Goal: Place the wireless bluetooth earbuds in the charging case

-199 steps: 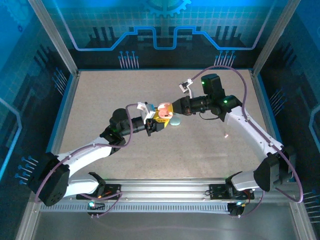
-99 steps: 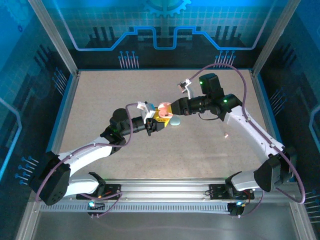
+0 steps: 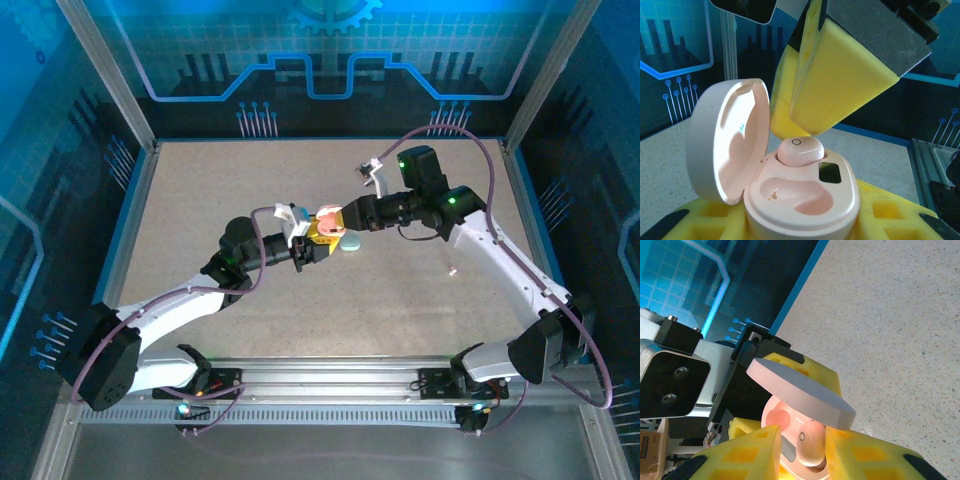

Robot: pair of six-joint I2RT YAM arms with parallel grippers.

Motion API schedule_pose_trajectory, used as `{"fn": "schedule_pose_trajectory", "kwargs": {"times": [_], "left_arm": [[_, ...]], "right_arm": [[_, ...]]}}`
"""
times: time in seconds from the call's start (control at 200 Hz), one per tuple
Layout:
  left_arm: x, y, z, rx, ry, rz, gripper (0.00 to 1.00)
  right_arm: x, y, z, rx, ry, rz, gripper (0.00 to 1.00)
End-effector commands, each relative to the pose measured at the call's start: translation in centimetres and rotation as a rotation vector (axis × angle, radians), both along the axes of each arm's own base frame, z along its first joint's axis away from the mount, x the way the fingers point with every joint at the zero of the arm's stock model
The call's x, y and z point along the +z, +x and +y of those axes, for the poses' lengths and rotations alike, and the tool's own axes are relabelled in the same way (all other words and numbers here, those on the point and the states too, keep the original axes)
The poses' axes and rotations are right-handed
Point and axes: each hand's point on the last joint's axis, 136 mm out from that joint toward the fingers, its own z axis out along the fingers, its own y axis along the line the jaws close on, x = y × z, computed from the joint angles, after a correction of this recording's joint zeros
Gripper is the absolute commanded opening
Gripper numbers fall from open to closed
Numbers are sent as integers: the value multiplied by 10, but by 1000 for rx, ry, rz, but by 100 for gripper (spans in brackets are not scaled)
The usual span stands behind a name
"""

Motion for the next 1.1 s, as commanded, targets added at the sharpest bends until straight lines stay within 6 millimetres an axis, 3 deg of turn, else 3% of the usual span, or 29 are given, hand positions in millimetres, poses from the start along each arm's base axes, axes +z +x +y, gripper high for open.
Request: {"fn": "schedule_pose_trajectory", "kwargs": {"times": [0.0,0.115,0.27,0.395,0.48,0.57,0.655,0.74,0.906,1.021,1.096], "left_arm": [[30,-12,-4,-51,-58,-117,32],[27,-9,-2,-26,-45,-123,32],[18,-6,1,7,-2,-132,32],[19,-7,4,23,5,-156,32],[21,-9,6,27,8,-177,32],[22,-10,6,26,7,-184,32],[23,-12,5,19,4,-182,32],[23,-13,4,15,3,-180,32],[22,-16,5,12,2,-178,32],[23,-18,5,13,-1,-179,32],[23,-18,6,13,-2,-179,32]], "right_arm": [[4,-2,-4,-24,-43,-26,32],[14,-6,-10,-39,-44,-55,41],[44,-17,-24,-56,11,-153,49],[67,-17,-54,-189,11,-259,52],[66,-9,-86,-356,-48,-323,53],[31,11,-143,-633,-193,-232,54],[-24,20,-198,-829,-286,-3,54],[-81,20,-238,-951,-324,208,52],[-171,10,-282,-1048,-467,420,53],[-213,7,-298,-1045,-565,487,53],[-225,10,-303,-1030,-566,529,53]]}}
